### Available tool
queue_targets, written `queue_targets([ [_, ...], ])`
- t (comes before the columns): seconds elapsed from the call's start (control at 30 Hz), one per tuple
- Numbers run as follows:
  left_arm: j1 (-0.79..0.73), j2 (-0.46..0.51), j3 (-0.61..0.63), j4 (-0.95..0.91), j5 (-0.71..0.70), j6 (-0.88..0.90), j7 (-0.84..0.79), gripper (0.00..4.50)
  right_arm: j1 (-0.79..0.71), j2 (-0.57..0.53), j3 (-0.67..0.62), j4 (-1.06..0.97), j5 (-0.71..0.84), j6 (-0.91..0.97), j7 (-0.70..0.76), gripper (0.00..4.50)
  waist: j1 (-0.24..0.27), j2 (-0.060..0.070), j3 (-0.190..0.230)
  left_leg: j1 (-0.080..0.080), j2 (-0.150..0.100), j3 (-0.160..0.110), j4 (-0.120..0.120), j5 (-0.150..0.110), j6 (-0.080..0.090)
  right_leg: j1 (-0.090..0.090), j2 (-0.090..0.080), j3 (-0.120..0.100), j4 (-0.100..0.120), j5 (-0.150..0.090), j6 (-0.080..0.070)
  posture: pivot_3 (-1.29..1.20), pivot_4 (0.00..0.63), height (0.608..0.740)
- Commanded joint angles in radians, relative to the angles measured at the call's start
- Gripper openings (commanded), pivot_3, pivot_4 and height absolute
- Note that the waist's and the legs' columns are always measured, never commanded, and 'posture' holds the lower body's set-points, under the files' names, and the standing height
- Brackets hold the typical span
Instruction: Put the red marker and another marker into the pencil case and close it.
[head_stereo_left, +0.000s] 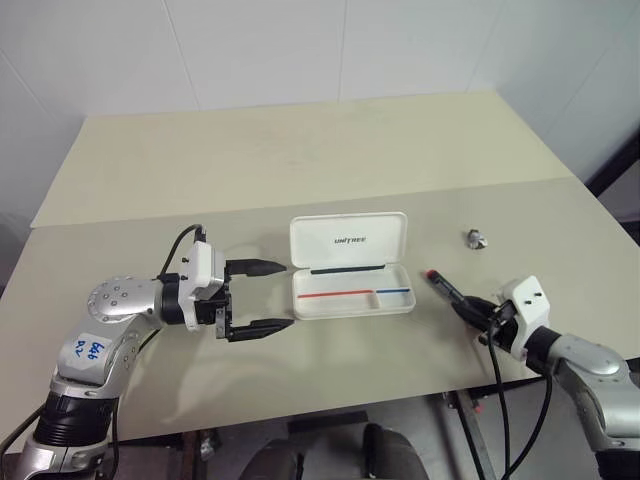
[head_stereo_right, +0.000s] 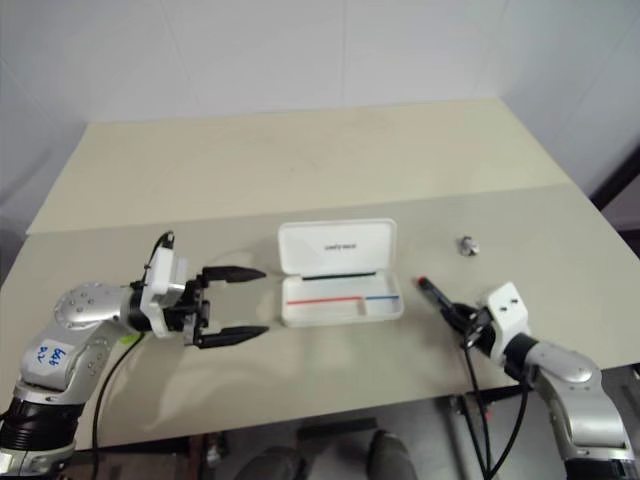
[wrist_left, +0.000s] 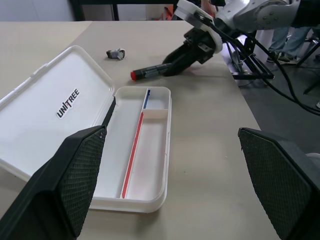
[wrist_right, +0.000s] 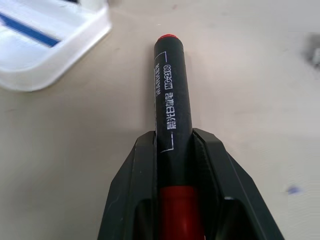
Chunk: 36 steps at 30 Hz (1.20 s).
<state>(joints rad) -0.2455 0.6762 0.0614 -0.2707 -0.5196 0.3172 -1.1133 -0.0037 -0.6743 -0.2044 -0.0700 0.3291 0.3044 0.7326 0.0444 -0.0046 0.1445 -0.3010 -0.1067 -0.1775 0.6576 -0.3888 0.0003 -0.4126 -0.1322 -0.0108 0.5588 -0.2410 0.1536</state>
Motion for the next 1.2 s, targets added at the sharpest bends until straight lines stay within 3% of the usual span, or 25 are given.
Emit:
queue_targets([
  [0.03,-0.01,-0.002,0.007,-0.019,-0.011,-0.012,0.005,4.5,-0.041,-0.035,-0.018,-0.009,0.006,-0.057,0.059,0.62,-0.001,0.001,0.0,0.0,0.0,0.0,-0.001,0.0,0.0,-0.001,0.0,0.0,0.0,0.0,0.0,0.0,0.15,0.74],
  [0.27,0.01,0.007,0.016,-0.02,-0.003,-0.02,0.009,4.5,-0.184,-0.081,0.053,-0.023,0.024,-0.127,0.242,0.62,-0.017,0.001,0.001,0.0,0.0,0.002,-0.007,0.0,0.0,-0.004,-0.001,-0.002,-0.002,0.0,0.0,0.0,0.15,0.74],
  [0.5,0.05,0.023,0.032,-0.039,0.0,-0.018,0.023,4.5,-0.354,-0.053,0.203,0.041,-0.029,-0.183,0.357,0.62,-0.021,0.001,0.001,-0.001,0.001,0.002,-0.008,0.0,0.0,-0.006,-0.001,-0.003,-0.003,0.0,0.0,0.0,0.15,0.74],
  [0.8,0.114,0.046,0.067,-0.027,0.027,-0.061,0.037,4.5,-0.565,0.071,0.394,0.277,-0.165,-0.372,0.446,0.62,-0.023,0.001,0.001,-0.001,0.002,0.004,-0.008,0.0,0.0,-0.007,0.0,-0.003,-0.002,0.0,0.0,0.0,0.15,0.74],
  [1.17,0.159,0.046,0.08,-0.051,0.026,-0.069,0.056,4.5,-0.699,0.127,0.445,0.521,-0.262,-0.581,0.485,0.62,-0.034,0.001,0.001,-0.005,0.002,0.008,-0.008,-0.001,0.0,-0.015,-0.001,-0.008,0.001,0.005,-0.007,0.0,0.15,0.74],
  [1.2,0.16,0.046,0.08,-0.051,0.025,-0.07,0.057,4.5,-0.702,0.128,0.444,0.528,-0.263,-0.583,0.49,0.97,-0.037,0.001,0.001,-0.005,0.002,0.008,-0.008,-0.001,0.0,-0.015,-0.001,-0.008,0.001,0.005,-0.007,0.0,0.15,0.74],
])
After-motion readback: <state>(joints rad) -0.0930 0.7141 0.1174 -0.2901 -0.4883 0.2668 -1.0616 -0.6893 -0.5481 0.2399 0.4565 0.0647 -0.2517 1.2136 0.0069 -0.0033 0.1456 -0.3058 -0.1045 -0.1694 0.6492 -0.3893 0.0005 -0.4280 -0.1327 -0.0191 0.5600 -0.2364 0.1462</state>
